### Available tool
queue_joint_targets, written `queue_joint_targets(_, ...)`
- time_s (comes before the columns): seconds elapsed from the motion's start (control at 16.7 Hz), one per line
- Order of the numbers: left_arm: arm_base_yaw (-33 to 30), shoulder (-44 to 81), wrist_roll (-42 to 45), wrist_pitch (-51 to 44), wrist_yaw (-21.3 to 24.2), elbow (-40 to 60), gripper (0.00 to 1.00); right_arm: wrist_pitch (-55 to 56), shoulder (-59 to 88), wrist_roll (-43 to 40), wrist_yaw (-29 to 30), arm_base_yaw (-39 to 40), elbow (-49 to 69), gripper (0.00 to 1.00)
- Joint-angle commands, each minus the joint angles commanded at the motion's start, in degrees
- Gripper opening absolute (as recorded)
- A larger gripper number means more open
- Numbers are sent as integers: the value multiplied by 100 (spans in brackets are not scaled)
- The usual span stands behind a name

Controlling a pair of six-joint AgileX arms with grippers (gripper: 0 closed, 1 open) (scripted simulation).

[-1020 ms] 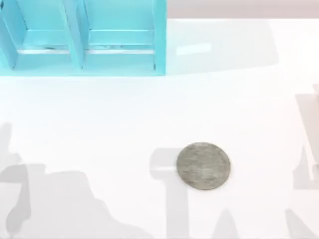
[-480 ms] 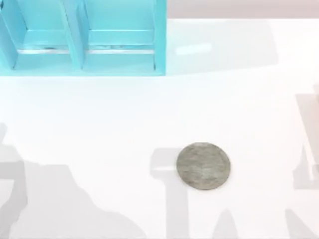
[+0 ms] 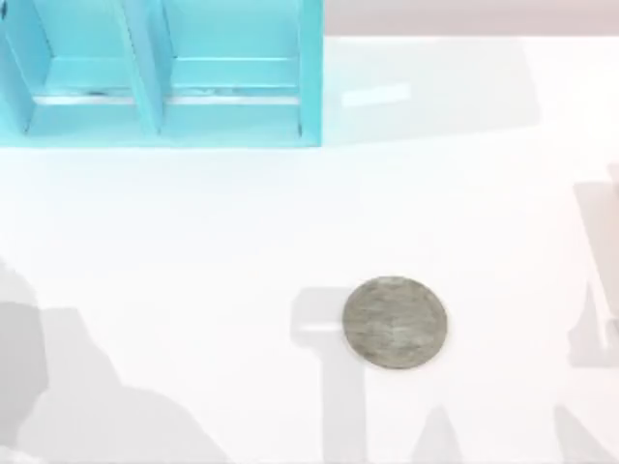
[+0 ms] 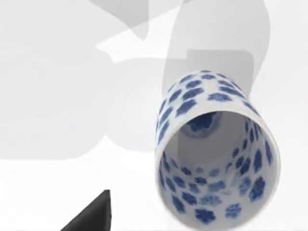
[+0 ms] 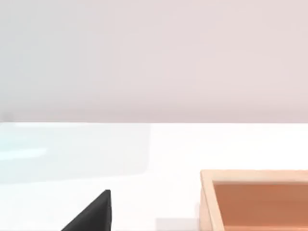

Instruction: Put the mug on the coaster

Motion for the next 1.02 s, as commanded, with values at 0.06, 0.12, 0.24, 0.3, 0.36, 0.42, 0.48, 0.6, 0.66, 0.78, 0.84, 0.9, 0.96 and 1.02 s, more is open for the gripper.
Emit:
queue_joint_targets(0.06,6,86,9,311,0,-193,100,0,0,0,0,0,0,100)
queue_joint_targets(0.12,12,162,14,567,0,-367,100,0,0,0,0,0,0,100)
queue_joint_targets(0.24,19,273,22,898,1,-647,100,0,0,0,0,0,0,100)
queue_joint_targets(0.3,20,301,23,974,1,-719,100,0,0,0,0,0,0,100)
queue_joint_targets(0.36,20,308,23,990,1,-733,100,0,0,0,0,0,0,100)
queue_joint_targets(0.42,20,308,23,990,1,-733,100,0,0,0,0,0,0,100)
queue_joint_targets(0.48,20,308,23,990,1,-733,100,0,0,0,0,0,0,100)
queue_joint_targets(0.6,20,308,23,990,1,-733,92,0,0,0,0,0,0,100)
queue_joint_targets(0.66,20,308,23,990,1,-733,85,0,0,0,0,0,0,100)
queue_joint_targets(0.78,20,308,23,990,1,-733,70,0,0,0,0,0,0,100)
queue_joint_targets(0.84,20,308,23,990,1,-733,62,0,0,0,0,0,0,100)
queue_joint_targets(0.9,20,308,23,990,1,-733,55,0,0,0,0,0,0,100)
queue_joint_targets(0.96,20,308,23,990,1,-733,47,0,0,0,0,0,0,100)
queue_joint_targets(1.02,20,308,23,990,1,-733,40,0,0,0,0,0,0,100)
